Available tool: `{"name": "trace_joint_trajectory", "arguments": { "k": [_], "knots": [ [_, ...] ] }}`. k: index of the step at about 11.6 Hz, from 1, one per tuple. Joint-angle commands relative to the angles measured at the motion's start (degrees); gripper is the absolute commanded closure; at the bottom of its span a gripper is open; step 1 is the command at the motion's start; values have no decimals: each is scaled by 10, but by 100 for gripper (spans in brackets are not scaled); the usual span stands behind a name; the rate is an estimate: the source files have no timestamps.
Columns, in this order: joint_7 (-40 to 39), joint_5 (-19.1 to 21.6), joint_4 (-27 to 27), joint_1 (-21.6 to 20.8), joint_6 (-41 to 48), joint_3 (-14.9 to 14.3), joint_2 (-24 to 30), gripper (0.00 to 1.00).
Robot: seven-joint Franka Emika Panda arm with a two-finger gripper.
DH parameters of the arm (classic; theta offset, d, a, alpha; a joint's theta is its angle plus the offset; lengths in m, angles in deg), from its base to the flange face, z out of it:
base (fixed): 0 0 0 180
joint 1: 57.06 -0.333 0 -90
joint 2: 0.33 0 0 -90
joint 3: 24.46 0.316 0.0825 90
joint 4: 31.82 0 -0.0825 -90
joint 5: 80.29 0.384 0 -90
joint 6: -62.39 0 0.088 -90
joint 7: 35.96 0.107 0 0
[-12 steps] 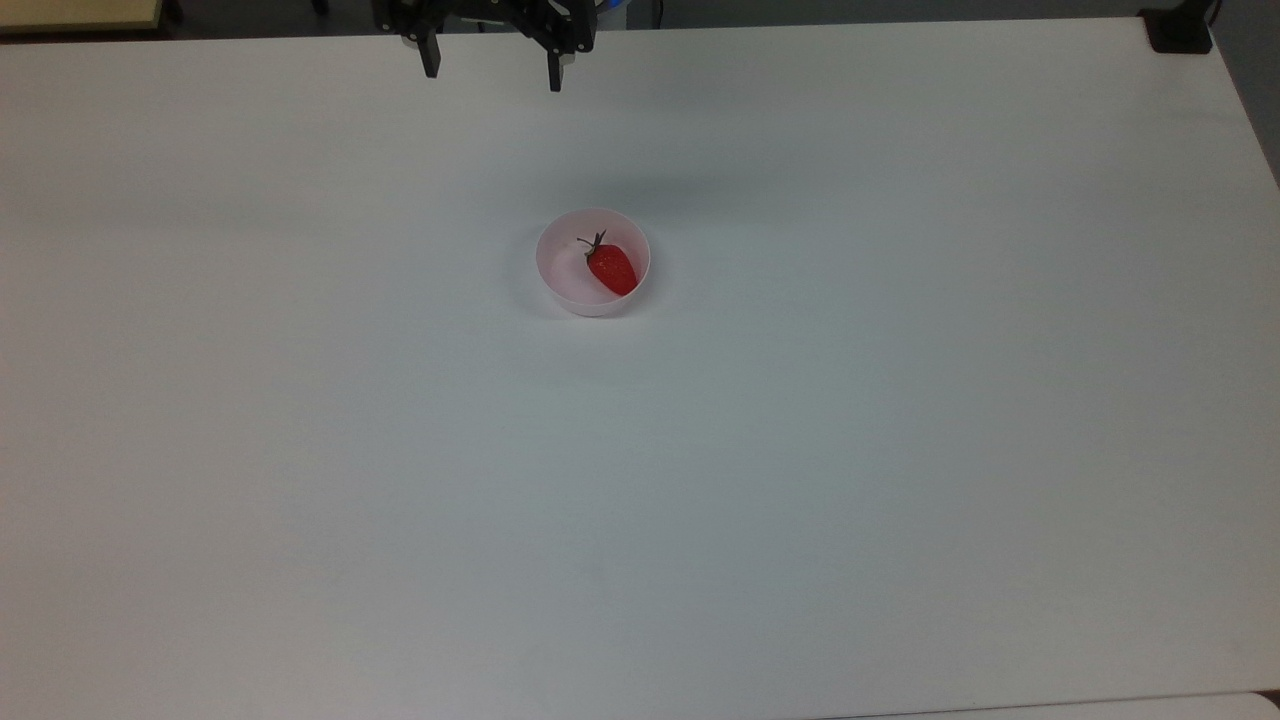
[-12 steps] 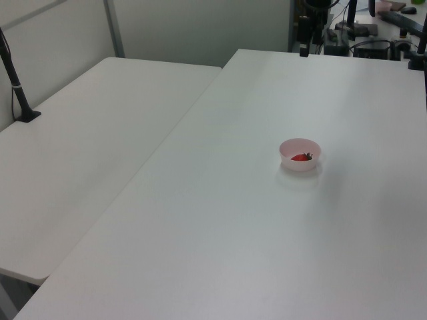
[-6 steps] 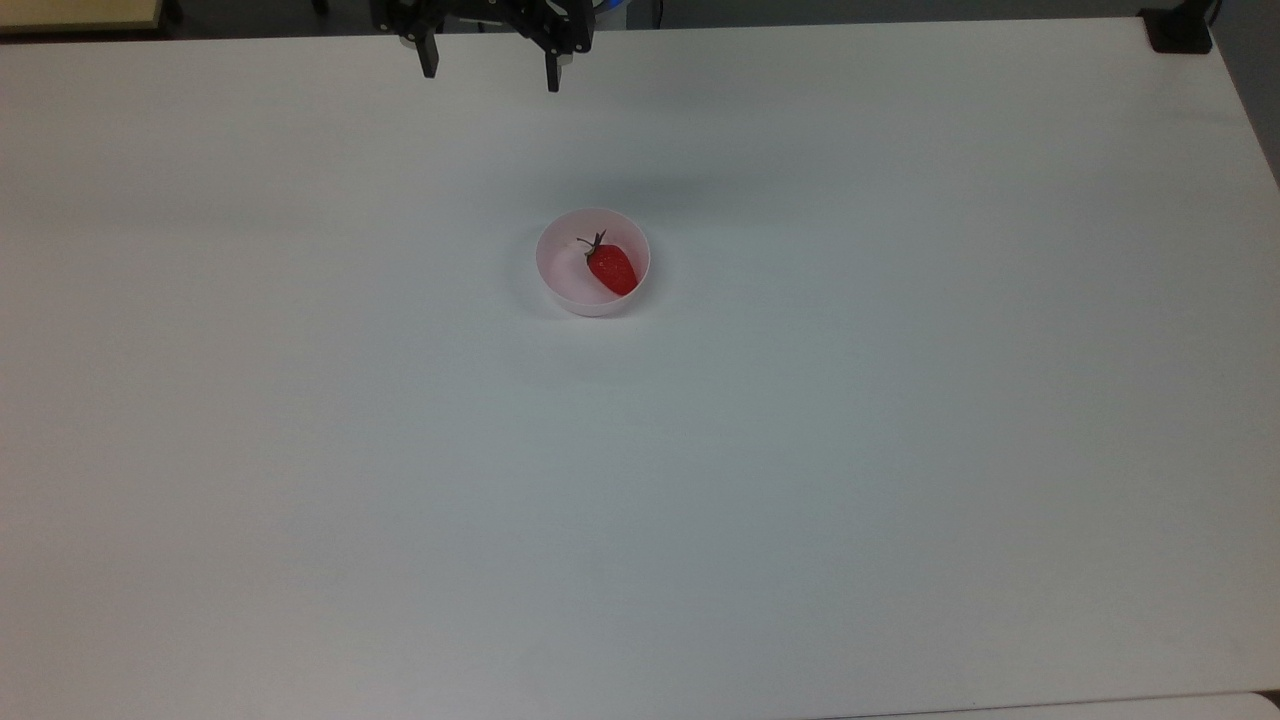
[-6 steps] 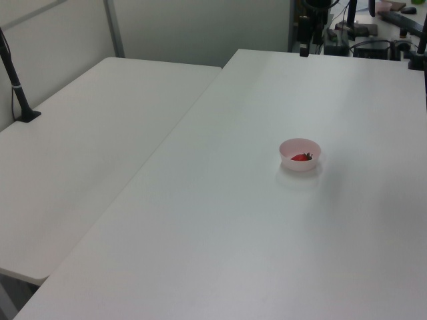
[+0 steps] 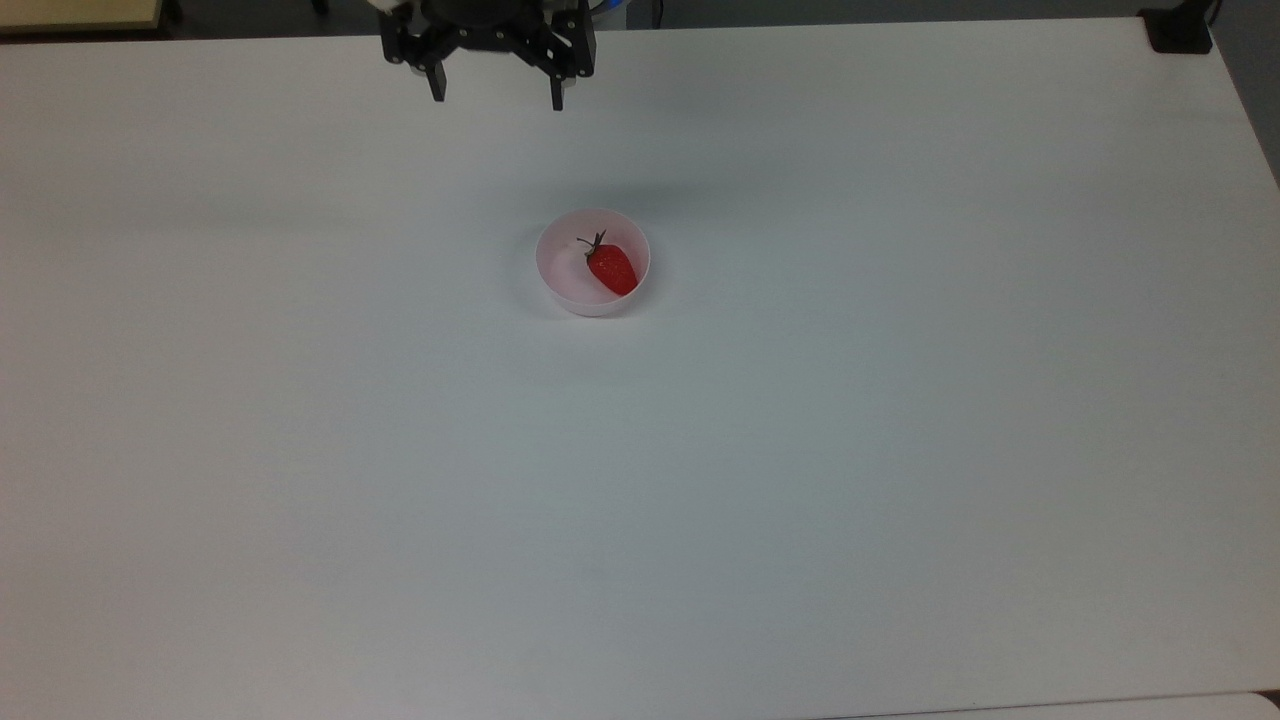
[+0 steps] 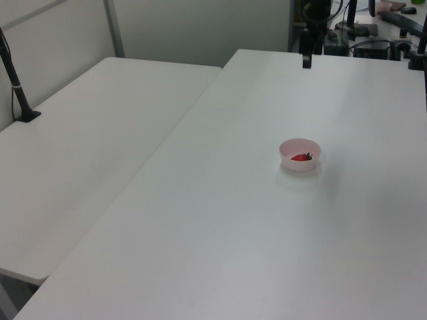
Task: Pick up strawberry from bowl
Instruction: 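Move the open gripper over the pink bowl and lower onto the strawberry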
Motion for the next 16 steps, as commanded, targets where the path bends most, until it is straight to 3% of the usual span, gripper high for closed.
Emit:
{"name": "trace_joint_trajectory", "arguments": {
  "k": [1,4,12,16],
  "knots": [
    [-48,10,-47,-8,-3,-5,-4,7],
    [-55,6,-105,-17,-94,-1,-30,22],
    [-47,-12,-153,-40,-207,15,-111,22],
    [-38,-25,-153,-38,-214,31,-130,22]
  ]
}}
